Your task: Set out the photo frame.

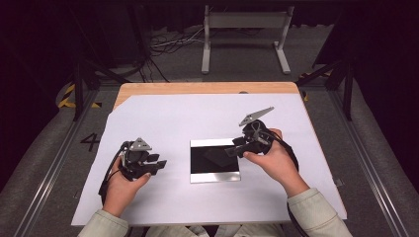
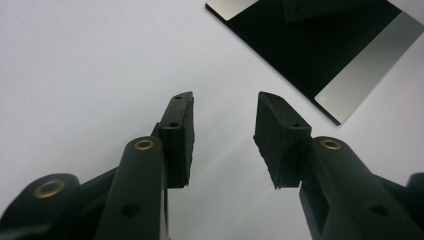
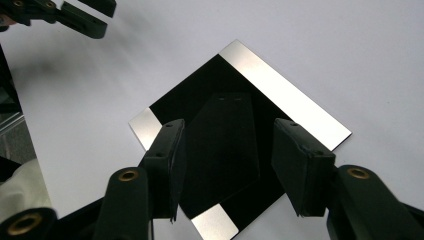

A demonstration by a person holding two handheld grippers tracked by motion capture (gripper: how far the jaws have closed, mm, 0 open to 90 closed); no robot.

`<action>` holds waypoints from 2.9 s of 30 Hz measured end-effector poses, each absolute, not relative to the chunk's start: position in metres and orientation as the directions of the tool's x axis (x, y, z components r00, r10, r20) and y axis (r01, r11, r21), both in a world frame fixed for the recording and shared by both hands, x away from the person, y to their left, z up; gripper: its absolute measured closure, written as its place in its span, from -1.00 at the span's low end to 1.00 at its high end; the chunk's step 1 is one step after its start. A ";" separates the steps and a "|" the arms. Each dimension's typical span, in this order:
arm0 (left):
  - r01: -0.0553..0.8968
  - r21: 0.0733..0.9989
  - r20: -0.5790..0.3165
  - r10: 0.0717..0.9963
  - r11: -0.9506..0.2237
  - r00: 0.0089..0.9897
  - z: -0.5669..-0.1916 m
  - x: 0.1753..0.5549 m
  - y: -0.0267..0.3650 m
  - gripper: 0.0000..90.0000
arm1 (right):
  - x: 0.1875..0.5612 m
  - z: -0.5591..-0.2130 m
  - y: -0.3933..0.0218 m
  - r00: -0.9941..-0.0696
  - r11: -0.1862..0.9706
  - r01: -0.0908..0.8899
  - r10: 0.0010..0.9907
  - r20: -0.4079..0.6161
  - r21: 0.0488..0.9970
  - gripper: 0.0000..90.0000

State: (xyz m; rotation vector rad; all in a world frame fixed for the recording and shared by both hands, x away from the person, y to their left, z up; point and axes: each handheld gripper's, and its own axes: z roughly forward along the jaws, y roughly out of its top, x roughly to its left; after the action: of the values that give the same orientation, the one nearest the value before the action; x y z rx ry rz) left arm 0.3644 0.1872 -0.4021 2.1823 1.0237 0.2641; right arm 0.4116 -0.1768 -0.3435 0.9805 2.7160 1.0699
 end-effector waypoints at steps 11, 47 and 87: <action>0.606 0.664 -0.092 0.756 -0.439 0.648 -0.404 0.358 0.195 0.31 | 0.435 -0.356 -0.158 -0.765 0.574 0.605 0.610 0.205 0.552 0.07; 0.595 0.648 -0.065 0.744 -0.475 0.665 -0.409 0.361 0.183 0.29 | 0.452 -0.386 -0.146 -0.602 0.507 0.799 0.667 0.439 0.325 -0.08; 0.582 0.641 -0.045 0.733 -0.501 0.679 -0.412 0.362 0.175 0.29 | 0.441 -0.386 -0.142 -0.611 0.509 0.792 0.673 0.418 0.337 -0.12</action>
State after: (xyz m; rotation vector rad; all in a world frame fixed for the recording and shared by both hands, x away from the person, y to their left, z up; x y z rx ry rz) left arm 0.3621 0.1747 -0.4120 2.2547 1.0061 0.3077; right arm 0.4405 -0.1423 -0.3856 1.4460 2.9267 0.8632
